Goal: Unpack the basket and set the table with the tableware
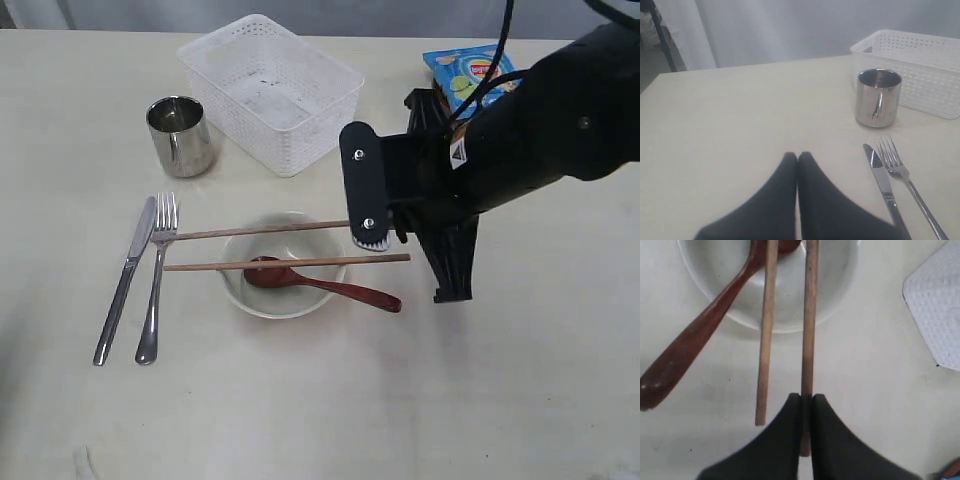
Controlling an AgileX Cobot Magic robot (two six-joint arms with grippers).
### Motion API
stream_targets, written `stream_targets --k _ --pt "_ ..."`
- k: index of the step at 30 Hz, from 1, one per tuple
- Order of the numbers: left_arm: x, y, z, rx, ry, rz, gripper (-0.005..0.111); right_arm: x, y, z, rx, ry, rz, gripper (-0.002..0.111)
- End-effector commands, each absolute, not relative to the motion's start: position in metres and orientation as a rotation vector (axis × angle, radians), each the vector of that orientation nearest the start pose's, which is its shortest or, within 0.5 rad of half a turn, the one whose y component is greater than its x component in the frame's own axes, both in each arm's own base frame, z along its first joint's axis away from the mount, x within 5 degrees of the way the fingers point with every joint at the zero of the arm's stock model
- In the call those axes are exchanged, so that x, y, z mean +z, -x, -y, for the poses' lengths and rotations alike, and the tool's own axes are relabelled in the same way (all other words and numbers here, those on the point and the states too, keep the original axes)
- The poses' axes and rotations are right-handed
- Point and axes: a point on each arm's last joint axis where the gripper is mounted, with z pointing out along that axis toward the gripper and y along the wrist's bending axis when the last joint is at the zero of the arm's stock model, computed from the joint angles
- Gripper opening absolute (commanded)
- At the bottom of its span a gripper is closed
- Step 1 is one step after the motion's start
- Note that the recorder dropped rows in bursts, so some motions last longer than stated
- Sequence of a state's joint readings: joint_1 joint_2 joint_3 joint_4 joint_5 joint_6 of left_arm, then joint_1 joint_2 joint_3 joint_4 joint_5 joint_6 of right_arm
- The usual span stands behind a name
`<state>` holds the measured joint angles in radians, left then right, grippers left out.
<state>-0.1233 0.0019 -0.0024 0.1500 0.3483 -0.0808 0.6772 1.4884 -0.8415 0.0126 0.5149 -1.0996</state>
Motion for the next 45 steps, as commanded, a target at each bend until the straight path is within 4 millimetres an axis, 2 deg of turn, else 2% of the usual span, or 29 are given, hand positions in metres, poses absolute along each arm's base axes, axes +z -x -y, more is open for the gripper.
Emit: stream_targets --k 1,7,10,16,23,34,45 --pt "0.182 -0.054 0.002 -0.001 -0.136 -1.822 0.000 0.214 -0.232 -0.169 -0.166 1.984 -1.676 0.000" --pt "0.182 -0.054 0.002 -0.001 -0.136 -1.822 0.000 0.231 -0.260 -0.153 -0.189 1.808 -1.751 0.000" --pt "0.182 -0.054 0.002 -0.001 -0.136 -1.822 0.000 0.229 -0.268 -0.148 -0.165 1.768 -1.805 0.000" --pt "0.182 -0.054 0.002 -0.001 -0.136 -1.822 0.000 0.209 -0.254 -0.157 0.019 1.992 -1.808 0.000" --pt "0.182 -0.054 0.002 -0.004 -0.134 -1.823 0.000 0.209 -0.245 -0.160 0.131 2.001 -1.857 0.000" --pt "0.182 -0.054 0.002 -0.004 -0.134 -1.823 0.000 0.209 -0.233 -0.176 0.156 2.076 -1.785 0.000" --pt "0.182 -0.054 0.002 -0.004 -0.134 -1.823 0.000 0.199 -0.227 -0.172 0.150 2.108 -1.790 0.000"
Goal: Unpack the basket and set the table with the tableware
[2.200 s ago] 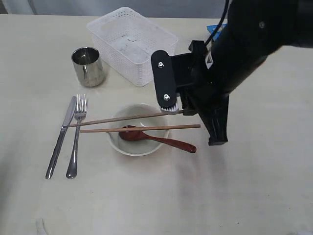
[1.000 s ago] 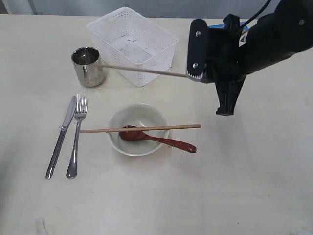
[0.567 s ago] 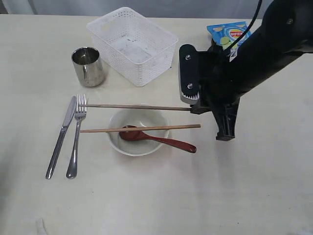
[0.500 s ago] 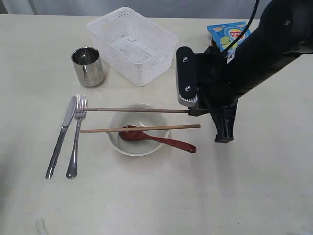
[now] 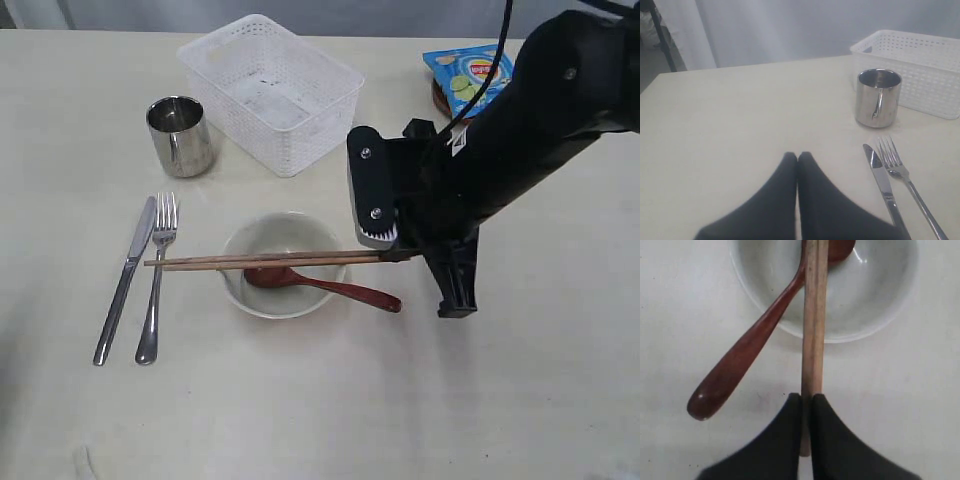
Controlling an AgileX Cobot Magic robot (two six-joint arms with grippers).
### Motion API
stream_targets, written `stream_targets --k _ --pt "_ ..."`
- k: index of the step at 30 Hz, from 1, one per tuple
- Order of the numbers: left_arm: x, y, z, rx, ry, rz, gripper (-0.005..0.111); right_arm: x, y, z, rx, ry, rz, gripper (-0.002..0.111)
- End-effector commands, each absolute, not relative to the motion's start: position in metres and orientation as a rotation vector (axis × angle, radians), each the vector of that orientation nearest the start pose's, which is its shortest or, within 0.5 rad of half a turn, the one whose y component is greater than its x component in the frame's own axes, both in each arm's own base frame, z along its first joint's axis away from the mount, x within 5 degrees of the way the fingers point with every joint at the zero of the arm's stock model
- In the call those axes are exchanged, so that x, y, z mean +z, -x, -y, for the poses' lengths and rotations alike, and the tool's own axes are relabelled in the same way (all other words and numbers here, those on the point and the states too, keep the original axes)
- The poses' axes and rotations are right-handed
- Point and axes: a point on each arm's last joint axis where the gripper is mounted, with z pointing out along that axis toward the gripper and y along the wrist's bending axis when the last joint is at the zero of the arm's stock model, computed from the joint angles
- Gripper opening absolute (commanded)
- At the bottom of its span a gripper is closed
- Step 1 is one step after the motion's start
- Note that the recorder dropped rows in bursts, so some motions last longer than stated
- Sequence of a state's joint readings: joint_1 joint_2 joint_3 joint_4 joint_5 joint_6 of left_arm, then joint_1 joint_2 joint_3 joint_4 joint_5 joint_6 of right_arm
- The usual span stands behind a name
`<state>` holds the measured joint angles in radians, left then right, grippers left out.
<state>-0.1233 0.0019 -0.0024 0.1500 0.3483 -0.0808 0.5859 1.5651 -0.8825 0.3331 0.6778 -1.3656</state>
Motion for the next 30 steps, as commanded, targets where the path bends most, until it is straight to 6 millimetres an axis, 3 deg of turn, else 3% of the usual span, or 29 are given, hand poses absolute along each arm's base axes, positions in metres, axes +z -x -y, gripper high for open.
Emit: stream_targets --k 1,12,15,17,23,30 --pt "0.182 -0.054 0.002 -0.004 -0.134 -1.823 0.000 0.199 -0.227 -0.172 0.150 2.108 -1.790 0.000" --pt "0.182 -0.054 0.002 -0.004 -0.134 -1.823 0.000 0.197 -0.226 -0.172 0.160 2.082 -1.824 0.001" --pt "0.182 -0.054 0.002 -0.004 -0.134 -1.823 0.000 0.197 -0.226 -0.172 0.168 2.081 -1.828 0.022" --pt "0.182 -0.054 0.002 -0.004 -0.134 -1.823 0.000 0.197 -0.226 -0.172 0.168 2.081 -1.828 0.027" --pt "0.182 -0.054 0.002 -0.004 -0.134 -1.823 0.000 0.200 -0.227 -0.172 0.151 2.059 -1.817 0.027" --pt "0.182 -0.054 0.002 -0.004 -0.134 -1.823 0.000 0.222 -0.228 -0.171 0.099 1.913 -1.795 0.027"
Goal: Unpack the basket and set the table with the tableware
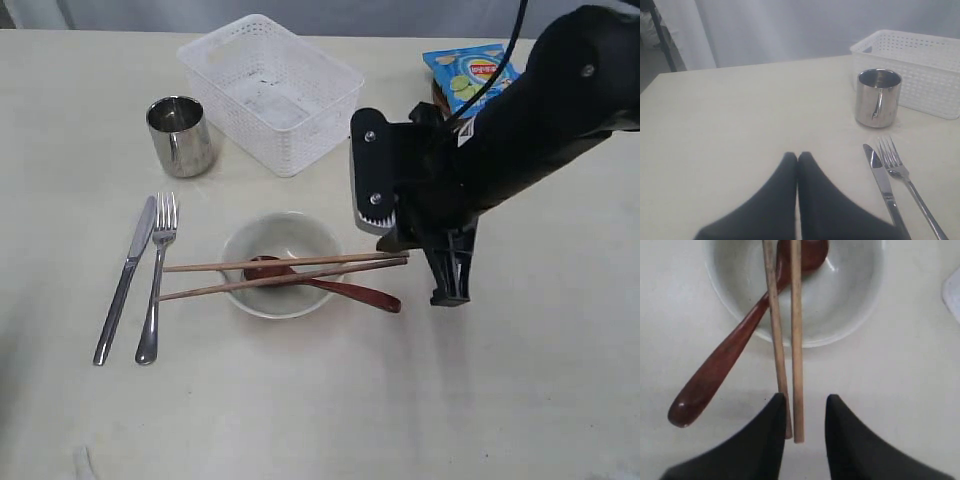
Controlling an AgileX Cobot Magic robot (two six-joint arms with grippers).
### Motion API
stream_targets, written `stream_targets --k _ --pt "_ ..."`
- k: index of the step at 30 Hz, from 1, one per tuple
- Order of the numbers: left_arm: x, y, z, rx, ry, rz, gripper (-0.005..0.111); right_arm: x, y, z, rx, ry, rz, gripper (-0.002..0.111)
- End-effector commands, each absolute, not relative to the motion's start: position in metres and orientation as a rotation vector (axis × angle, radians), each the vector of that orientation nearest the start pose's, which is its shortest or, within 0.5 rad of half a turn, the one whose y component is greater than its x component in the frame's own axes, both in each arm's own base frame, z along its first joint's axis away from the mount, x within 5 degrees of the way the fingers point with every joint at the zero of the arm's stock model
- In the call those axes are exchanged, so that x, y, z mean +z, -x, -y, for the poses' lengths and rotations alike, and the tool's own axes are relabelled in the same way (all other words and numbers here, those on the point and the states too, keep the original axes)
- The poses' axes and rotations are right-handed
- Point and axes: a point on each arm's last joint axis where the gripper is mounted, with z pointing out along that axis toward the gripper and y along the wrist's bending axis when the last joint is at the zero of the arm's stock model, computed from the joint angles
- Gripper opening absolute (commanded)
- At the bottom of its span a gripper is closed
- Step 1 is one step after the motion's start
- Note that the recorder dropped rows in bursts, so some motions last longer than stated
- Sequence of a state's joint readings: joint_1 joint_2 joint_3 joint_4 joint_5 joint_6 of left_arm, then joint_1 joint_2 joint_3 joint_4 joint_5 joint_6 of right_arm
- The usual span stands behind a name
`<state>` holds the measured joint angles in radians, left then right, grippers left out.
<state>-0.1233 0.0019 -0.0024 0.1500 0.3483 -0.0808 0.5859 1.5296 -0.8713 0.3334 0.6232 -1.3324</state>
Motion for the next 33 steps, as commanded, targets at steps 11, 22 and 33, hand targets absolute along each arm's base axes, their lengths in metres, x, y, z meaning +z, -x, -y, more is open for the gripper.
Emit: stream_targets --k 11,22,33 --pt "0.182 -0.054 0.002 -0.004 -0.134 -1.823 0.000 0.252 -0.239 -0.172 0.190 1.320 -2.054 0.027" --pt "0.182 -0.054 0.002 -0.004 -0.134 -1.823 0.000 0.261 -0.225 -0.252 0.404 1.580 -2.251 0.000" --pt "0.182 -0.054 0.002 -0.004 -0.134 -1.823 0.000 0.198 -0.152 -0.342 0.417 2.123 -2.026 0.000"
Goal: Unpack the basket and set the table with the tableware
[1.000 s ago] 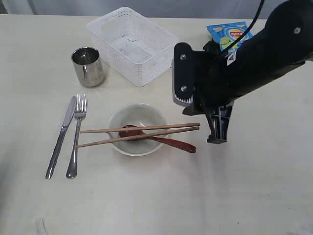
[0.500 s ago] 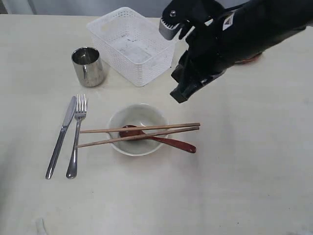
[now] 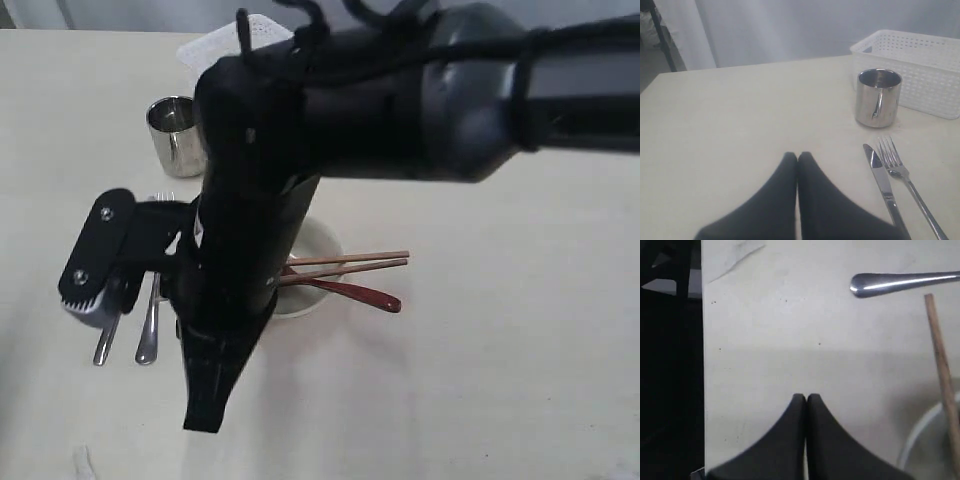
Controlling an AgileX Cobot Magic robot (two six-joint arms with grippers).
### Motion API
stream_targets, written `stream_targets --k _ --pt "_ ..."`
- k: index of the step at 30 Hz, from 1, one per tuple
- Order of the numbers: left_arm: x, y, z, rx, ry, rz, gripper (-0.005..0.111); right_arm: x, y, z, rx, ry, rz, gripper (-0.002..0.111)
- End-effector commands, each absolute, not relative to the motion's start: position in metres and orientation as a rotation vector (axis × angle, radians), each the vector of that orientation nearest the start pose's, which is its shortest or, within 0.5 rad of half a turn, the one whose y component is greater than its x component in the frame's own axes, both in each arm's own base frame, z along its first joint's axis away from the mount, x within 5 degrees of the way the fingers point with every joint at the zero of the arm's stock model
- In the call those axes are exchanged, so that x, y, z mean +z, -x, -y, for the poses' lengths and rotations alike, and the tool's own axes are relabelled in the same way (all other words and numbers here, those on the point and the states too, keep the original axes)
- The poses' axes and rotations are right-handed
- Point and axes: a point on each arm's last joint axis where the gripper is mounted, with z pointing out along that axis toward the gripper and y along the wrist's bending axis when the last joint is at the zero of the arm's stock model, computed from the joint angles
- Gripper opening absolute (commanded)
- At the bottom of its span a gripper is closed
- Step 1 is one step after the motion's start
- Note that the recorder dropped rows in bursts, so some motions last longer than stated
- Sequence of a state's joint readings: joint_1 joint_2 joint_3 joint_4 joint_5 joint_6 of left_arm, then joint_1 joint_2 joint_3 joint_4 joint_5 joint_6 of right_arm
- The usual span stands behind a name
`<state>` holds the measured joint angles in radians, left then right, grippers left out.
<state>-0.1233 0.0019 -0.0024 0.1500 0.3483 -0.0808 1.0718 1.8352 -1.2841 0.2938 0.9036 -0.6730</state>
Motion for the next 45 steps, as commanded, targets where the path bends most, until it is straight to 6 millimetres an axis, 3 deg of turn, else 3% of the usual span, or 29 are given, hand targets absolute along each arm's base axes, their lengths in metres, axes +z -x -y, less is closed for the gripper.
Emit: stream_targets --k 1,10,17,38,41,45 --pt "0.182 -0.054 0.002 -0.004 -0.134 -1.823 0.000 0.196 -0.152 -0.343 0.416 2.119 -2.024 0.000" --pt "0.182 -0.054 0.002 -0.004 -0.134 -1.823 0.000 0.181 -0.164 -0.366 0.383 2.065 -2.056 0.000" --pt "0.182 -0.054 0.002 -0.004 -0.134 -1.823 0.000 0.166 -0.182 -0.372 0.175 2.018 -2.109 0.000" --pt "0.182 -0.054 0.002 0.001 -0.137 -1.822 0.000 0.170 -0.196 -0.370 0.012 1.922 -2.085 0.000" --pt "0.182 -0.054 0.002 0.001 -0.137 -1.822 0.000 0.176 -0.193 -0.367 0.018 1.923 -2.108 0.000" --pt "0.182 -0.054 0.002 0.001 -0.137 -1.822 0.000 0.201 -0.188 -0.361 0.061 1.892 -2.117 0.000"
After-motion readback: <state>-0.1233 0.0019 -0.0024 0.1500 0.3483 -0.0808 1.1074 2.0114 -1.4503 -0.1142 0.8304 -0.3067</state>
